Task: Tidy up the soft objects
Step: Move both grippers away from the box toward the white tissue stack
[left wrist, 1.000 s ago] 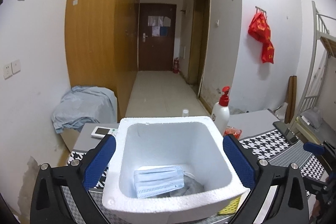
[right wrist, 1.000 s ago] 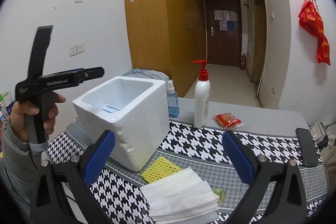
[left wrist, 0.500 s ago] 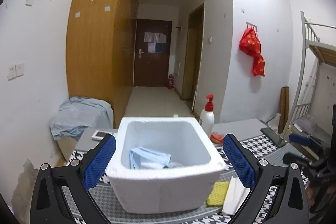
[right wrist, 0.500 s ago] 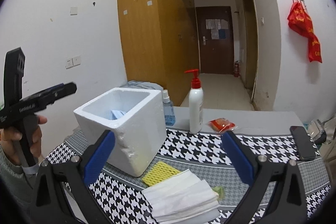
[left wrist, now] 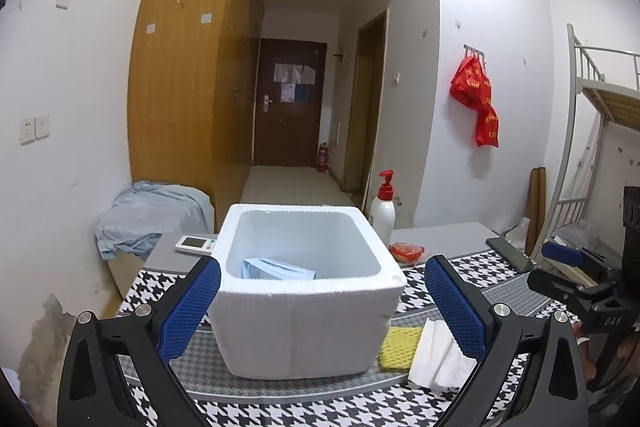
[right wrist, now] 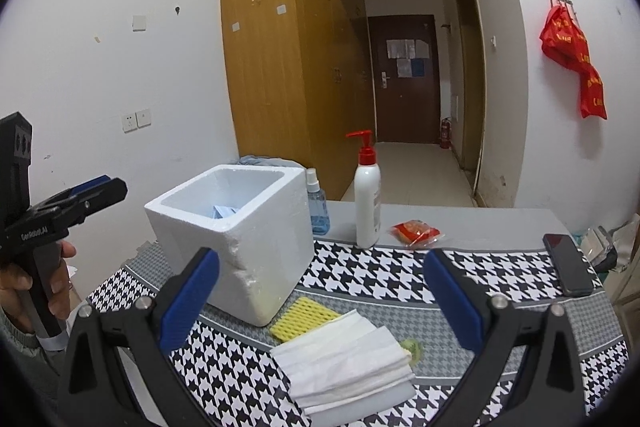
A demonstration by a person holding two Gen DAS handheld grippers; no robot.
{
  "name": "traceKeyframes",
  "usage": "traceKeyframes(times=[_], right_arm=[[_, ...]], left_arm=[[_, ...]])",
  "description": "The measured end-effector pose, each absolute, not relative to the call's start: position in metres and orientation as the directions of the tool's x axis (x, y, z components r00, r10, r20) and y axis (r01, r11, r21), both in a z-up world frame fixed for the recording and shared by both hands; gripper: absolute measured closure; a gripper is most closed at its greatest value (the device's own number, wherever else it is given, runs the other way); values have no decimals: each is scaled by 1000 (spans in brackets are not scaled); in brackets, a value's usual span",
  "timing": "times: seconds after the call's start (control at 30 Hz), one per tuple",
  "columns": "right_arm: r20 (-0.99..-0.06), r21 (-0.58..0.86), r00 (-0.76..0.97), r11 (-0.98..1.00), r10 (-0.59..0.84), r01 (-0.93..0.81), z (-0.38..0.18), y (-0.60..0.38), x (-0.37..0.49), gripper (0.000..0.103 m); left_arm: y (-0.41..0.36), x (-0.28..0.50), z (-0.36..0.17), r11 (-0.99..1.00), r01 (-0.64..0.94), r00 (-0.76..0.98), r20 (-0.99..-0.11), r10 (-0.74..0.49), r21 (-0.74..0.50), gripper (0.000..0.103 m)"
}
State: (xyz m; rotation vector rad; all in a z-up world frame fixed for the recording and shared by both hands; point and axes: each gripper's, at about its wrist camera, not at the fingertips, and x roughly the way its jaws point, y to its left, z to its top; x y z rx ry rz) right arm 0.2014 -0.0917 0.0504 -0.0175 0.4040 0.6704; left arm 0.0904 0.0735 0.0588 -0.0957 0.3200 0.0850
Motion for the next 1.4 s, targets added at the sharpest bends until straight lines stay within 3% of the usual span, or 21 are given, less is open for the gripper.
traceKeyframes(times=[0.77, 1.4], right_arm=[[-373, 133, 723, 805, 581, -578, 36, -119, 180, 0], [-345, 115, 763, 832, 546, -543, 14, -129, 155, 0]], left_arm=[[37, 53, 30, 998, -28, 943, -334, 7, -59, 1], [29, 34, 8, 997, -44, 962, -273, 26, -60, 1]])
